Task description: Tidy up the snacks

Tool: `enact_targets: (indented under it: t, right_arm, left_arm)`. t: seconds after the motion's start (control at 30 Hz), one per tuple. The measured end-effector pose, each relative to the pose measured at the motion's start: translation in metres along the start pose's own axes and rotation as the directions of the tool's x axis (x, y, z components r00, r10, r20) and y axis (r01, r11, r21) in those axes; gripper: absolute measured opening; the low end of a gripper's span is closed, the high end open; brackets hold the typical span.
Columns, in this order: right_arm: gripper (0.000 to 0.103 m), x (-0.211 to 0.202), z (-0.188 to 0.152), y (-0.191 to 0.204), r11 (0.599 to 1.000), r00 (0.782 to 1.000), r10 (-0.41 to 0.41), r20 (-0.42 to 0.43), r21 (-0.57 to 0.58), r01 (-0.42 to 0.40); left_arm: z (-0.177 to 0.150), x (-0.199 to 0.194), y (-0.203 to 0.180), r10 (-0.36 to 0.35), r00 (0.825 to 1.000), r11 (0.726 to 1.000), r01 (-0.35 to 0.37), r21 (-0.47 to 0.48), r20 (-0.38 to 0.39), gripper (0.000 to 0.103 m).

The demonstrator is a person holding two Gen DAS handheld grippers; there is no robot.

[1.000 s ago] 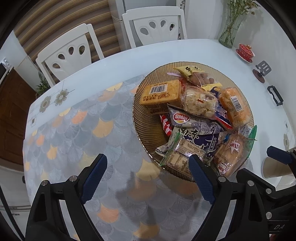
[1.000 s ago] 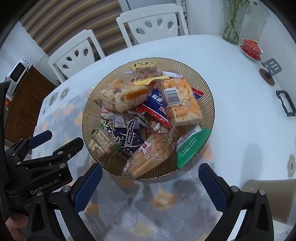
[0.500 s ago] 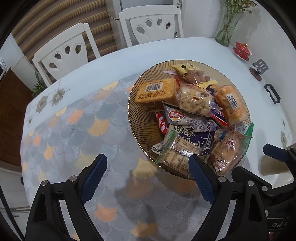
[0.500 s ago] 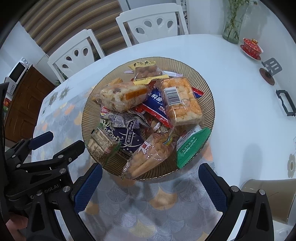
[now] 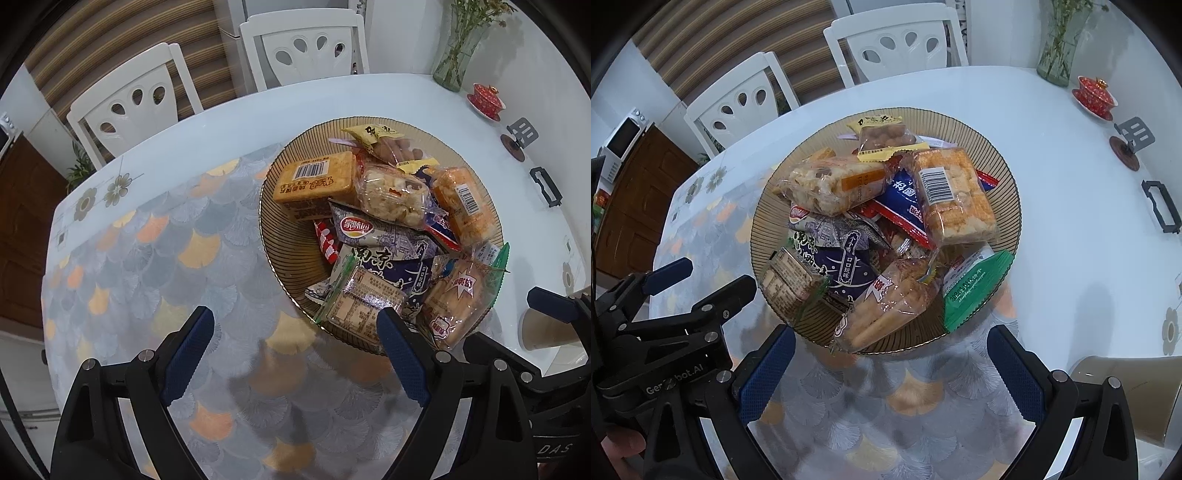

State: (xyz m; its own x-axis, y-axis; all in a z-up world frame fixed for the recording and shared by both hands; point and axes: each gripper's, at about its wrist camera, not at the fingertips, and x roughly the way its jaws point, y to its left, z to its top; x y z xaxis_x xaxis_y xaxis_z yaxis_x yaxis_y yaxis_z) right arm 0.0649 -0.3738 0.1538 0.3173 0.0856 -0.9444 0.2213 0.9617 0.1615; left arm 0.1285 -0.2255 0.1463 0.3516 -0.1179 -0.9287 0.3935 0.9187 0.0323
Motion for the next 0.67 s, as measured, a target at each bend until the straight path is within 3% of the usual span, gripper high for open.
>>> enact_targets:
  t: [0.67]
  right_arm:
    - [0.103,0.0043,0.0017,0.0036,1.0,1.0,-0.007,-0.013,-0.009,0.007]
  left_arm:
    - [-0.0052,0.0007,0.0066,-0.007,1.0,1.0,0.007,-0.023,0.0,0.089]
